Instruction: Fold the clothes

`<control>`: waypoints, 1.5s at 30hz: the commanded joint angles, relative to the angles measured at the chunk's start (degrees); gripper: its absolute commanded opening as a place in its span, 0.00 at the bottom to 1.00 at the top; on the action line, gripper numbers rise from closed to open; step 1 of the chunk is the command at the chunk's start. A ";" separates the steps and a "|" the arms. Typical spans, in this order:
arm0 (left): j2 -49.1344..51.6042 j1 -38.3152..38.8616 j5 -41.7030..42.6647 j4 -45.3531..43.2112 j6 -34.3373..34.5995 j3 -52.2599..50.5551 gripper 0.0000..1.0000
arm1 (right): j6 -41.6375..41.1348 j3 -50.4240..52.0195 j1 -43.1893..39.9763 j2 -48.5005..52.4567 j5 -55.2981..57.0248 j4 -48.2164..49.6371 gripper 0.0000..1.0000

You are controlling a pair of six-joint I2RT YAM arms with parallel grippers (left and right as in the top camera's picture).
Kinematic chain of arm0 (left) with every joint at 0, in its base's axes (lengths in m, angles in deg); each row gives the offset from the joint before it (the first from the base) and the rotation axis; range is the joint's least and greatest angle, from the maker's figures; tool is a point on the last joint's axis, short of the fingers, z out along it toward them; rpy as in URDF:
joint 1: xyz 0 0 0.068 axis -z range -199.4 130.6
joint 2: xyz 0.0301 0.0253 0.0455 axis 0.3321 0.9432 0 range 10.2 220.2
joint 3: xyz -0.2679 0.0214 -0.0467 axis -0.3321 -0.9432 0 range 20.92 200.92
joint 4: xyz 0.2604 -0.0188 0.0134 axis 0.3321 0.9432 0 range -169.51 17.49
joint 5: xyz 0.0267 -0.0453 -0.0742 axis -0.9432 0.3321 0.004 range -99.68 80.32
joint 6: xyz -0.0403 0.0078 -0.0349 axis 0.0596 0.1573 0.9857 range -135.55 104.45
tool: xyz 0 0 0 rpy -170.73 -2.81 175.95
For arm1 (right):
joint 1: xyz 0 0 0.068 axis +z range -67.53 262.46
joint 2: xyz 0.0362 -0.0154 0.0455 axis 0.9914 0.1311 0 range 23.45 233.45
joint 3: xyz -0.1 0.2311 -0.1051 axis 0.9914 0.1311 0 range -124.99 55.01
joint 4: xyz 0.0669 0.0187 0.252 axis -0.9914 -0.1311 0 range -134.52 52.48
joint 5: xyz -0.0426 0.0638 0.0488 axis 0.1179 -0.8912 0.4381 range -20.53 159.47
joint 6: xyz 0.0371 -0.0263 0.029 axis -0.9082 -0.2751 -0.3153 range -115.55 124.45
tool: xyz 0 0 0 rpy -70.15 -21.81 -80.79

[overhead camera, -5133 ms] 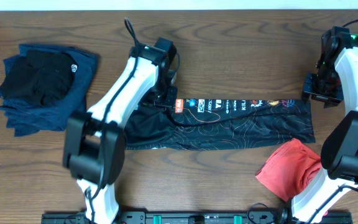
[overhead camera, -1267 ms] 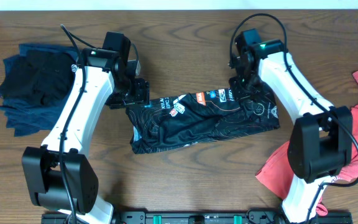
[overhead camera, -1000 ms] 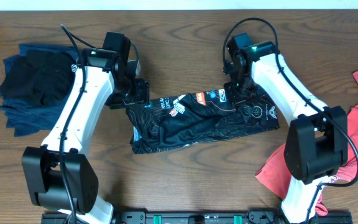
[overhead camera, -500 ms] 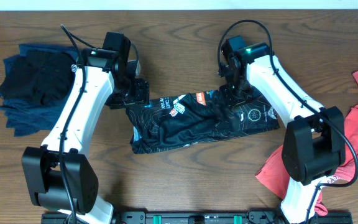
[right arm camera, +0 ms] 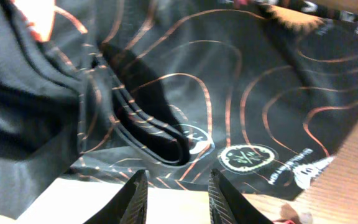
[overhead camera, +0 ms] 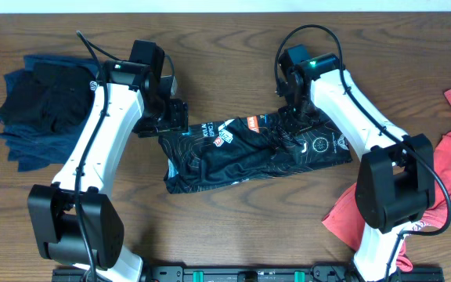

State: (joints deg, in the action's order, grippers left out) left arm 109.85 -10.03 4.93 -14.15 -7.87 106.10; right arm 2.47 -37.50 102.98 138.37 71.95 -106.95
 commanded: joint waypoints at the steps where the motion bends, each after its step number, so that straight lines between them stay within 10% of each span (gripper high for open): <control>1: -0.33 -0.35 -0.74 0.17 -0.11 0.11 0.68 | -7.08 -0.42 0.50 0.55 6.82 0.04 0.30; 18: -0.33 -0.37 -0.74 0.55 -0.13 0.11 0.68 | -9.70 11.47 0.57 0.55 3.69 9.01 0.29; 26: -0.33 -0.37 -0.74 0.59 -0.13 0.11 0.68 | 10.67 11.63 1.70 0.48 -19.52 5.92 0.29; 41: -0.33 -0.35 -0.74 0.57 -0.11 0.11 0.68 | 4.55 11.58 2.27 0.48 -11.06 8.61 0.22; 45: -0.33 -0.35 -0.72 0.59 -0.11 0.11 0.68 | 4.13 11.69 2.91 0.48 -9.53 8.55 0.01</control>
State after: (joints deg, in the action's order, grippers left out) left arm 109.85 -10.03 4.93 -13.88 -7.87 106.10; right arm 7.80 -25.96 104.92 138.37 60.52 -98.31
